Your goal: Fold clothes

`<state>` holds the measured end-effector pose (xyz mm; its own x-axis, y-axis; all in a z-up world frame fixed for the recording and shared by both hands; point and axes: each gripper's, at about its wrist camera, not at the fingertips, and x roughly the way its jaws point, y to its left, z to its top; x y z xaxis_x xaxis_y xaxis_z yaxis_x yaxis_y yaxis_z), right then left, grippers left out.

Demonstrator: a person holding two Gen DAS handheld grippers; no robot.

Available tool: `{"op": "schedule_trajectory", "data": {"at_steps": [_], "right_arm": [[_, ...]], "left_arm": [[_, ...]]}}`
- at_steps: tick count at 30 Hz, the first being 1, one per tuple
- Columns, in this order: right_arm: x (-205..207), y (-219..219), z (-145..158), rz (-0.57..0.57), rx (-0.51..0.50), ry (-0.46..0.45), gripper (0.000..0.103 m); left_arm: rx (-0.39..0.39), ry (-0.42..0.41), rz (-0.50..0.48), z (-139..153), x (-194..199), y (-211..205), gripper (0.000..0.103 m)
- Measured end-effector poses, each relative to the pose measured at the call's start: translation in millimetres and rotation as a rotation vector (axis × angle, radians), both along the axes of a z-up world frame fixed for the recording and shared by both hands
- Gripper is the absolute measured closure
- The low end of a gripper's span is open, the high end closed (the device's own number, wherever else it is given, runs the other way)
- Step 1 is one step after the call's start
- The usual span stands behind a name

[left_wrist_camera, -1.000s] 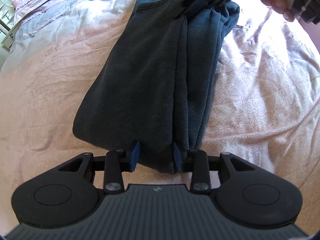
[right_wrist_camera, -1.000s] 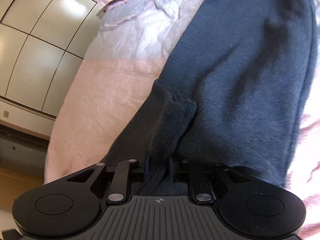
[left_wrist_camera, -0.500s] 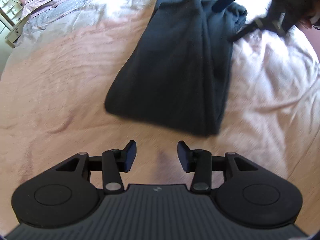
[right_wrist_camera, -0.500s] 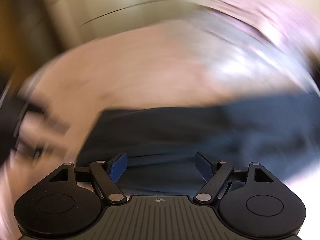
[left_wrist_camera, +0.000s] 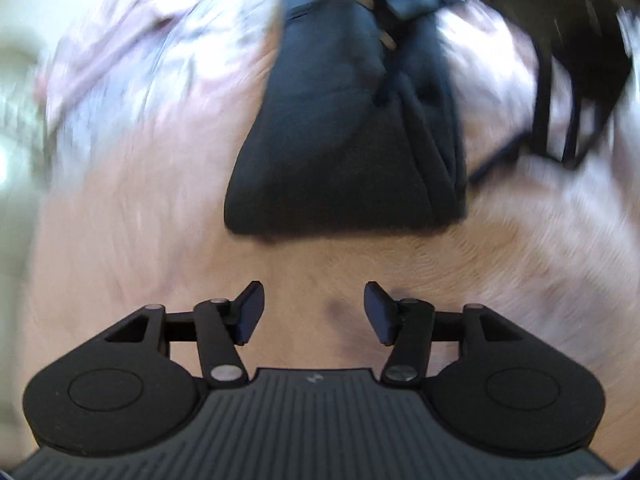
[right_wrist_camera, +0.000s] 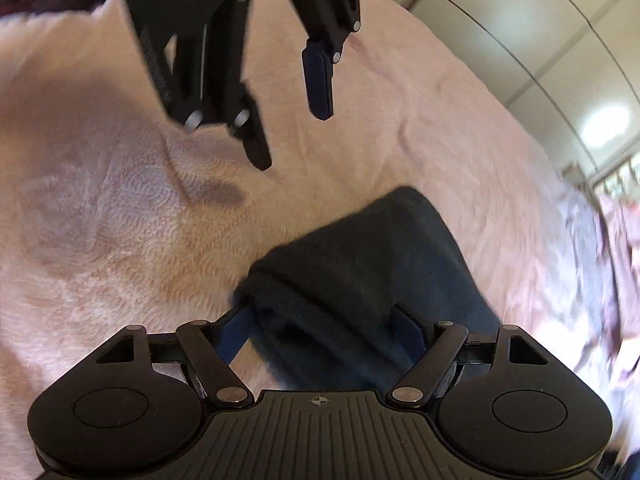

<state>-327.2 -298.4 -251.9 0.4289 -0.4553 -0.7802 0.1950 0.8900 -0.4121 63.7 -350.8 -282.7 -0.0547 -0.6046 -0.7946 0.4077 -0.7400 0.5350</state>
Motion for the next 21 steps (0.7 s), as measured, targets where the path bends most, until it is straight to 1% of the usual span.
{"op": "schedule_trajectory", "data": {"at_steps": [2,3,4,5,8,9,10,11,12,13,14,15,16,18,20,21], "right_arm": [[-8,-2,6,-0.061,0.04,-0.011,0.025],[-12,-4,8,-0.1,0.059,-0.022,0.025],[-17,-6,12,-0.142,0.078,-0.039,0.025],[-21,-8,17,-0.184,0.098,-0.057,0.025],[-37,-7,29,-0.284,0.122,-0.095,0.025],[-40,-8,31,-0.308,0.123,-0.104,0.025],[-43,-8,34,-0.328,0.119,-0.109,0.025],[-46,-7,36,-0.343,0.112,-0.113,0.025],[-48,-6,36,-0.35,0.104,-0.109,0.025],[-50,-3,38,-0.346,0.094,-0.096,0.025],[-50,1,39,-0.332,0.083,-0.084,0.025],[-50,5,37,-0.314,0.072,-0.076,0.025],[-49,8,35,-0.295,0.06,-0.067,0.025],[-46,16,31,-0.239,0.019,-0.061,0.025],[-39,23,30,-0.163,-0.054,-0.06,0.018],[-35,27,29,-0.122,-0.094,-0.06,0.01]], "left_arm": [[-0.102,-0.118,-0.164,-18,-7,4,0.051],[-0.156,-0.164,-0.258,-27,-9,5,0.051],[-0.209,-0.2,-0.351,-36,-9,7,0.049],[-0.247,-0.224,-0.427,-44,-9,7,0.045],[-0.32,-0.277,-0.615,-66,-8,-2,0.039],[-0.327,-0.287,-0.658,-72,-7,-7,0.038],[-0.333,-0.296,-0.68,-78,-7,-12,0.039],[-0.328,-0.296,-0.687,-81,-8,-17,0.041],[-0.295,-0.279,-0.673,-80,-10,-22,0.047],[-0.262,-0.261,-0.654,-78,-12,-28,0.062],[-0.229,-0.231,-0.608,-71,-14,-33,0.073],[-0.201,-0.203,-0.565,-64,-15,-36,0.077],[-0.197,-0.185,-0.54,-55,-14,-37,0.081],[-0.174,-0.138,-0.489,-36,-11,-39,0.083],[-0.143,-0.095,-0.45,-22,-8,-44,0.084],[-0.126,-0.08,-0.437,-17,-7,-47,0.084]]}}
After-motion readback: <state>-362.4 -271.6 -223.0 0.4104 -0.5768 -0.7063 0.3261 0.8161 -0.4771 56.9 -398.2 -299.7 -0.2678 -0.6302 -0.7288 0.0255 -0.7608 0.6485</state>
